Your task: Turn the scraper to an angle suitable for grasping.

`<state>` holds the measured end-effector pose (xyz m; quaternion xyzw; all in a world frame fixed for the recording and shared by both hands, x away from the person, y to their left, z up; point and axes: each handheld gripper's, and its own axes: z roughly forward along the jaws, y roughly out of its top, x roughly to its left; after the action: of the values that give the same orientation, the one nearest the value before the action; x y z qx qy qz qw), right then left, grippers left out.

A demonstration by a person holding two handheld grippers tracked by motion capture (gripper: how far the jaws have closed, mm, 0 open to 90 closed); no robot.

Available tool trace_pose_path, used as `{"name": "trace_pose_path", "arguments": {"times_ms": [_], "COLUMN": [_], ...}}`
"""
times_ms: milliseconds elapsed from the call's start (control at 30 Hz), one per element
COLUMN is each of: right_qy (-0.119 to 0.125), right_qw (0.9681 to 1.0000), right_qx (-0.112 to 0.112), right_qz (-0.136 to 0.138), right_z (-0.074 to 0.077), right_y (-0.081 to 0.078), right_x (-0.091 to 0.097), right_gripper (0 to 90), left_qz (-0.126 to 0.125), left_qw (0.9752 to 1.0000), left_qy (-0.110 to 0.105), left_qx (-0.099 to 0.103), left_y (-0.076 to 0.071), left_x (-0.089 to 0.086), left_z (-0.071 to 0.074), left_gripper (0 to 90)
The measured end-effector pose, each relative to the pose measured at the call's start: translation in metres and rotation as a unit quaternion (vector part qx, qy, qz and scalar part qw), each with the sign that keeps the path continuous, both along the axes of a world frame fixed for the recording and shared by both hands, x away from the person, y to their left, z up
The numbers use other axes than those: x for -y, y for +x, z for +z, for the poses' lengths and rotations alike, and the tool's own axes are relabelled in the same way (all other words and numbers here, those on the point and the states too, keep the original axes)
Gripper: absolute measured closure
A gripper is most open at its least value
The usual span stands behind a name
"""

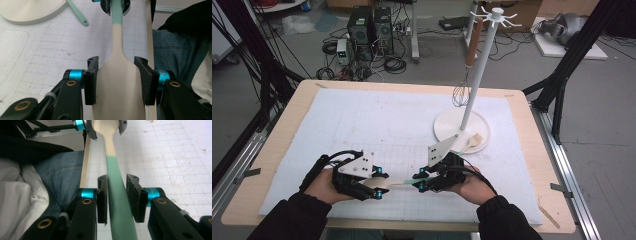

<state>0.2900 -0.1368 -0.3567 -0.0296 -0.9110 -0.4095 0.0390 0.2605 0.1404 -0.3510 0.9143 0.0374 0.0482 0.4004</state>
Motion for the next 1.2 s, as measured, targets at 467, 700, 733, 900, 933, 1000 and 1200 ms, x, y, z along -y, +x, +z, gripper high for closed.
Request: {"name": "trace_pose_path", "arguments": {"times_ms": [467,700,733,900,933,1000,1200], "right_qy": [-0.017,-0.041,-0.041,-0.048,-0.049,-0.048,-0.050], "right_qw": [0.9996,0.9985,0.9984,0.9975,0.9975,0.9971,0.9968], "right_qx": [0.020,0.034,0.036,0.048,0.048,0.054,0.057], "right_qz": [0.006,0.009,0.012,0.018,0.019,0.025,0.026], "right_z": [0.012,0.017,0.018,0.021,0.022,0.023,0.025], "right_y": [-0.001,0.002,0.001,-0.001,-0.002,-0.002,-0.004], "right_x": [-0.007,-0.018,-0.020,-0.029,-0.030,-0.033,-0.037], "right_gripper": [74.9,74.9,74.8,74.8,74.8,74.8,74.5], "left_qz": [0.012,0.015,0.015,0.001,-0.002,-0.007,-0.014], "left_qw": [0.9996,0.9997,0.9996,0.9995,0.9993,0.9993,0.9992], "left_qy": [0.004,0.001,0.003,0.009,0.011,0.017,0.018], "left_qx": [-0.024,-0.021,-0.023,-0.031,-0.035,-0.034,-0.033], "left_y": [0.009,0.012,0.012,0.014,0.014,0.015,0.014], "left_x": [-0.001,0.003,0.004,0.011,0.012,0.014,0.016], "left_z": [0.001,0.007,0.006,0.004,0.003,0.002,0.002], "left_gripper": [47.2,45.6,46.9,61.4,62.9,65.7,79.7]}}
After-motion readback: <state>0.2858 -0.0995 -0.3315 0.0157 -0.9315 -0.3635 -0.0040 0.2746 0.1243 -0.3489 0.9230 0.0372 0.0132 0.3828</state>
